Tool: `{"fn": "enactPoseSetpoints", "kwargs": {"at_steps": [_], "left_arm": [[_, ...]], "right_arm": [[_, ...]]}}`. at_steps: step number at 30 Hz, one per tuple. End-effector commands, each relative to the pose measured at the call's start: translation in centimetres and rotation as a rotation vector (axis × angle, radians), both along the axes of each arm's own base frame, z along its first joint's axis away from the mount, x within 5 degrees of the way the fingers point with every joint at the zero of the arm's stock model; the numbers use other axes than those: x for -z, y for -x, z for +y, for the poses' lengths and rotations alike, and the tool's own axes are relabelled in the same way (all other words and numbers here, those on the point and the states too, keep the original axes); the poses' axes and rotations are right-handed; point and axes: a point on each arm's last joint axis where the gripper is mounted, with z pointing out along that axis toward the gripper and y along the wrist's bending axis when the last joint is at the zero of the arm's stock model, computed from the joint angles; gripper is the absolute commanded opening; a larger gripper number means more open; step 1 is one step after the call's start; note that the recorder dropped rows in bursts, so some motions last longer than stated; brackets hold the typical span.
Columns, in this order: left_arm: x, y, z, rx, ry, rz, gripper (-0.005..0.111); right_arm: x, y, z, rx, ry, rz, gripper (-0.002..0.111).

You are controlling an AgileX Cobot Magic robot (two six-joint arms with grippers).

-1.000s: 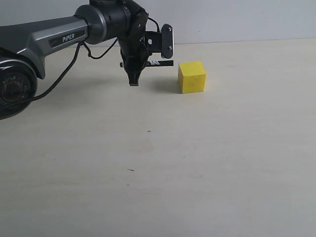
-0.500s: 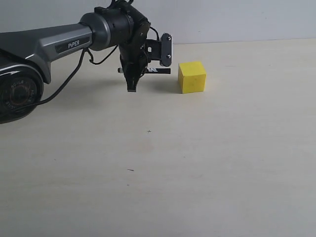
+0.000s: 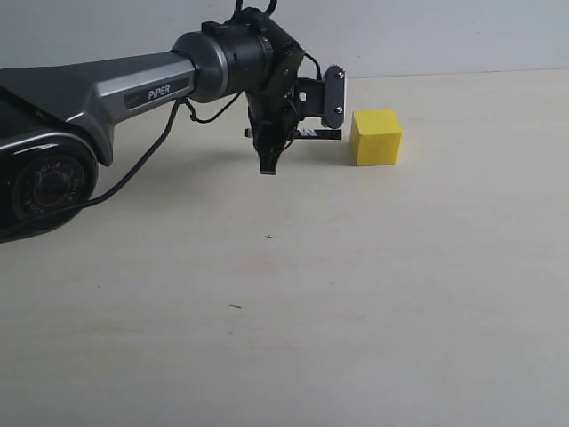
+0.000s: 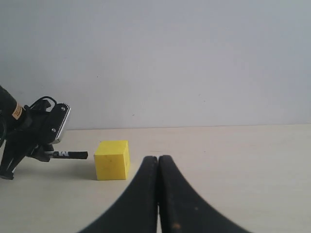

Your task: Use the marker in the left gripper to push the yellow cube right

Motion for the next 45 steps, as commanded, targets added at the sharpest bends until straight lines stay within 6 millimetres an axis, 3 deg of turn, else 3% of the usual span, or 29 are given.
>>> {"fn": "enactPoseSetpoints", "kwargs": {"at_steps": [1,17,27,45], "left_arm": [[-0.3,-0.8,1.9,-0.1,-0.01,0.021,0.0],[-0.6,-0.4,0.9,-0.146,0.008,-0.021,0.0],[-1.4,0.8,-1.2,-0.116,-0.042,-0.093,0.0],[-0.6,0.8,-2.5,-0.107,-0.034,-0.126,0.0]], "right_arm": [[0.0,0.0,0.0,0.005,0.003,-0.012,0.0],[0.0,0.0,0.0,0.005,0.003,-0.012,0.0],[0.0,0.0,0.0,0.005,0.003,-0.012,0.0],[0.0,0.0,0.0,0.005,0.003,-0.012,0.0]]}}
